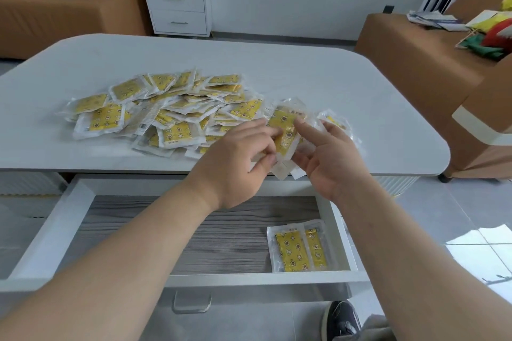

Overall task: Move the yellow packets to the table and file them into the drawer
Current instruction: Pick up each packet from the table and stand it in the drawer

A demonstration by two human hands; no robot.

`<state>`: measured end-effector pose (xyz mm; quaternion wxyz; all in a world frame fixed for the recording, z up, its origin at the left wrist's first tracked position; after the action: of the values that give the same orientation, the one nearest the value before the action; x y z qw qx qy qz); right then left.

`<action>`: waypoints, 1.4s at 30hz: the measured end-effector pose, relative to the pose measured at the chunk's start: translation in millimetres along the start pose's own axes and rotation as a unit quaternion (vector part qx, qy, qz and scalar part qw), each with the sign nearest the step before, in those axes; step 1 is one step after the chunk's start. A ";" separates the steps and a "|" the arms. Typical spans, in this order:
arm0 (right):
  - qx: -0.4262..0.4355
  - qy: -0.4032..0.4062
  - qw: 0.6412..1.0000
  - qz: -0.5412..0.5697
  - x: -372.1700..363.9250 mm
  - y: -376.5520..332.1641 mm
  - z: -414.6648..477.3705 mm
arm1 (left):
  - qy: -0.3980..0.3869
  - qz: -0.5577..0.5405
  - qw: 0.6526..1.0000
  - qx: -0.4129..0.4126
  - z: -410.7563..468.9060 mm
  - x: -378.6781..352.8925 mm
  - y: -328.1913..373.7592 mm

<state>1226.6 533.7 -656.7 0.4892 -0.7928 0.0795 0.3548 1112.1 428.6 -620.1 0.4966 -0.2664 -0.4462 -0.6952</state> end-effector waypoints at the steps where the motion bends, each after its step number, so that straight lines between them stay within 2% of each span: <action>1: 0.003 0.008 1.000 -0.015 1.5 -1.0 -0.5 | 0.007 -0.003 1.000 0.001 -1.0 0.8 1.3; 3: 0.009 0.018 0.998 -0.051 2.5 -2.4 -2.1 | 0.049 -0.034 0.998 0.034 -2.2 7.7 0.5; 6: 0.007 0.005 0.997 -0.083 -1.8 -1.3 -3.8 | 0.119 -0.054 0.981 0.144 -1.6 23.0 -13.6; 10: -0.042 -0.029 0.988 -0.145 -4.1 11.1 -5.5 | 0.025 -0.148 0.939 0.310 -9.3 8.8 -47.3; 11: -0.050 -0.039 0.981 -0.181 -4.6 14.1 -6.6 | 0.002 -0.150 0.938 0.313 -11.5 6.0 -49.5; 15: -0.064 -0.084 0.934 -0.340 -3.9 23.0 -9.5 | -0.093 -0.028 0.970 0.223 -15.6 3.8 -38.2; 19: -0.093 -0.132 0.881 -0.445 3.6 36.3 -10.5 | -0.185 -0.006 0.959 0.216 -29.1 -6.8 -45.0; 22: -0.117 -0.141 0.798 -0.574 20.6 50.0 -8.6 | -0.292 0.060 0.928 0.224 -45.1 -19.9 -55.1; 24: -0.130 -0.140 0.727 -0.660 32.6 58.7 -6.1 | -0.330 0.092 0.911 0.231 -53.1 -24.9 -60.3; 26: -0.126 -0.124 0.684 -0.708 44.3 66.0 -0.9 | -0.356 0.114 0.899 0.227 -57.4 -29.9 -62.4; 28: -0.116 -0.100 0.676 -0.721 58.0 73.7 7.7 | -0.386 0.127 0.887 0.219 -61.0 -35.9 -62.7; 30: -0.127 -0.093 0.683 -0.713 69.7 86.3 12.3 | -0.409 0.135 0.877 0.213 -63.7 -40.1 -63.9; 33: -0.148 -0.083 0.698 -0.696 83.3 103.7 15.2 | -0.421 0.138 0.872 0.210 -64.3 -42.8 -66.4; 35: -0.159 -0.078 0.690 -0.702 90.8 116.5 15.6 | -0.423 0.138 0.872 0.205 -63.1 -45.9 -67.0; 40: -0.155 -0.080 0.616 -0.768 101.9 138.4 19.8 | -0.442 0.147 0.865 0.189 -62.8 -59.4 -65.8; 42: -0.145 -0.080 0.571 -0.804 103.2 136.8 20.8 | -0.444 0.144 0.864 0.186 -62.3 -64.3 -67.8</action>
<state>1227.7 504.2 -826.8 0.4563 -0.5591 -0.6825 -0.1157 1077.1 410.0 -725.2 0.3805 -0.5111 -0.6974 -0.3282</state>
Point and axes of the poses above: each hand's wrist, its own z-axis towards the middle knuckle, its own x-axis out of the back of the hand, y = z × x, the point moved 8 cm from there along z, towards the middle knuckle, and after that the axes turned 11 degrees about z, right-handed, at the moved point
